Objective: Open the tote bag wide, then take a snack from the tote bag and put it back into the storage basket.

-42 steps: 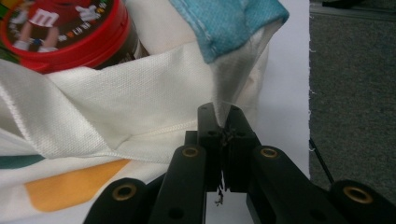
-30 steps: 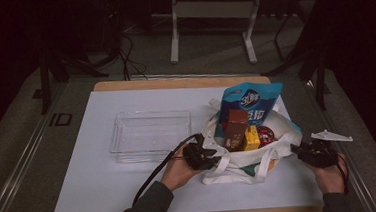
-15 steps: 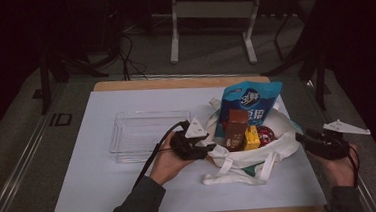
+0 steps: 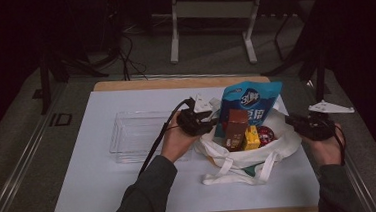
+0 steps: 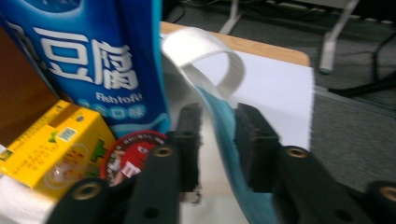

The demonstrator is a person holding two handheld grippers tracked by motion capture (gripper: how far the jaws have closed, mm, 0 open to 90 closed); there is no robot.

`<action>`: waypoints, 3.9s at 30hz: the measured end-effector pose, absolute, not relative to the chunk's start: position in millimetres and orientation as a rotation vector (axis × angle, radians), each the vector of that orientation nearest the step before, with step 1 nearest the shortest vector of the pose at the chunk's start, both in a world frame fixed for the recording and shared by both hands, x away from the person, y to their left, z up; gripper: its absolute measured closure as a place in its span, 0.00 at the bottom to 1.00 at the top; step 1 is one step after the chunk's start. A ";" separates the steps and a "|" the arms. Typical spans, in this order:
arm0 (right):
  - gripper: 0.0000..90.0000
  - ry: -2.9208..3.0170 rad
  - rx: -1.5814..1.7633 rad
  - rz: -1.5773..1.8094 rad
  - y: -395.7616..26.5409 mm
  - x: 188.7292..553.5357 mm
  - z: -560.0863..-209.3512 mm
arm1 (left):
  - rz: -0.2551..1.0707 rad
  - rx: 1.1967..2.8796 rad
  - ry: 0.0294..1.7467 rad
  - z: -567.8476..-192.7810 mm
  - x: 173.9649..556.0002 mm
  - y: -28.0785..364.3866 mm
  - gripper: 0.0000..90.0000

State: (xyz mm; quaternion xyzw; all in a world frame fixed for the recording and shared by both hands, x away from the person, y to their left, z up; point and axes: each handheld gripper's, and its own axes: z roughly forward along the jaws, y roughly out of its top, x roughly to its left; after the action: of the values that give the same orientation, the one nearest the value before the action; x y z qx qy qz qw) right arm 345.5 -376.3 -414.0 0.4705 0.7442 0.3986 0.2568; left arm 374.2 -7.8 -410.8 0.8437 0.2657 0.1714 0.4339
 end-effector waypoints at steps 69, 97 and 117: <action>0.97 2.138 1.395 1.015 -336.0 289.9 -519.7 | 0.417 2.377 0.846 -467.8 407.5 -35.0 0.96; 0.97 2.079 1.420 0.974 -328.1 284.0 -525.6 | 0.348 2.188 0.736 -433.8 382.4 -5.0 0.68; 0.96 2.086 1.429 1.015 -331.9 284.9 -526.0 | 0.261 2.225 0.557 -442.5 365.8 -29.4 1.00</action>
State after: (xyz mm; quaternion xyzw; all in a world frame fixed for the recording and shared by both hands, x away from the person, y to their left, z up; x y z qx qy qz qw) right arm 284.9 -331.9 -526.0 0.5131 0.7491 0.3643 0.2069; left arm 365.8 -29.4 -442.5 0.8813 0.2208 0.1034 0.4048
